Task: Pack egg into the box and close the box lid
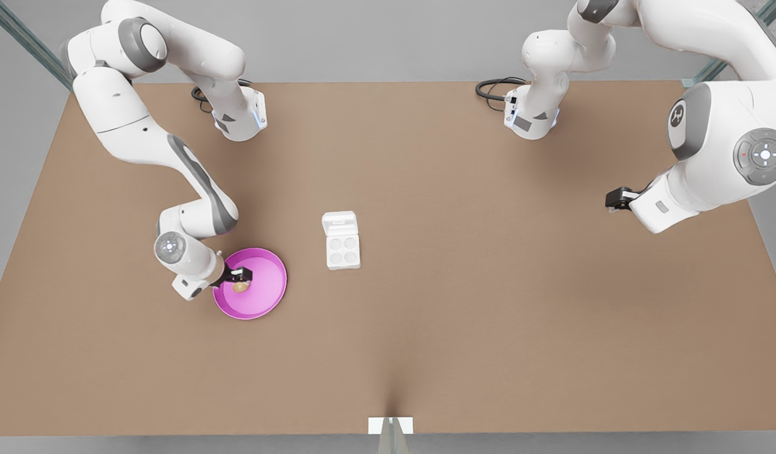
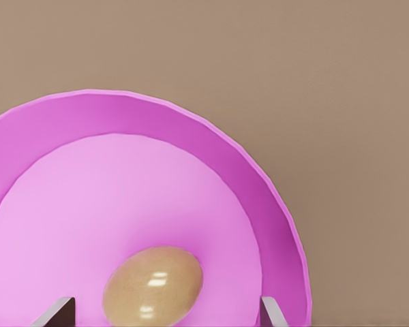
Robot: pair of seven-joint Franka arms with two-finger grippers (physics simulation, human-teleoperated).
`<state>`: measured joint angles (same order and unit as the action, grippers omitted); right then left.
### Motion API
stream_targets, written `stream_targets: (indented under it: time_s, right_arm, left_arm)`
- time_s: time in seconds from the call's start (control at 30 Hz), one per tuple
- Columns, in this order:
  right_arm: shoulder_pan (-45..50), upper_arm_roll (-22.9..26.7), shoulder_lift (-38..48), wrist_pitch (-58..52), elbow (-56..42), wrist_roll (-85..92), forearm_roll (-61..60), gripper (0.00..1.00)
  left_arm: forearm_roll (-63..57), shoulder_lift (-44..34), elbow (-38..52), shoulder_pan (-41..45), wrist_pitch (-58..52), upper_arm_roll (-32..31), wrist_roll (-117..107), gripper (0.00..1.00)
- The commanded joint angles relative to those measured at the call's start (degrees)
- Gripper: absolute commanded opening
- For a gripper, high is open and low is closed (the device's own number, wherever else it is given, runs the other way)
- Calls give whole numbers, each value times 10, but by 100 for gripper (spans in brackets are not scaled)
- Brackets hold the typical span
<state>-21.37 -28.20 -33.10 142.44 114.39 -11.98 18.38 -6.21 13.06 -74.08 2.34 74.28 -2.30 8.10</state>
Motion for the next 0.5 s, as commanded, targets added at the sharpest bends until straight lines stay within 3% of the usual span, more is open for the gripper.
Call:
stream_targets:
  time_s: [0.0,0.47]
  right_arm:
    - [10,0,1,-1,-1,-52,-1,100]
    - [30,22,-34,5,-24,-77,22,100]
  left_arm:
    - [0,-1,-3,-1,-1,0,2,100]
    - [0,0,-4,-2,4,0,3,100]
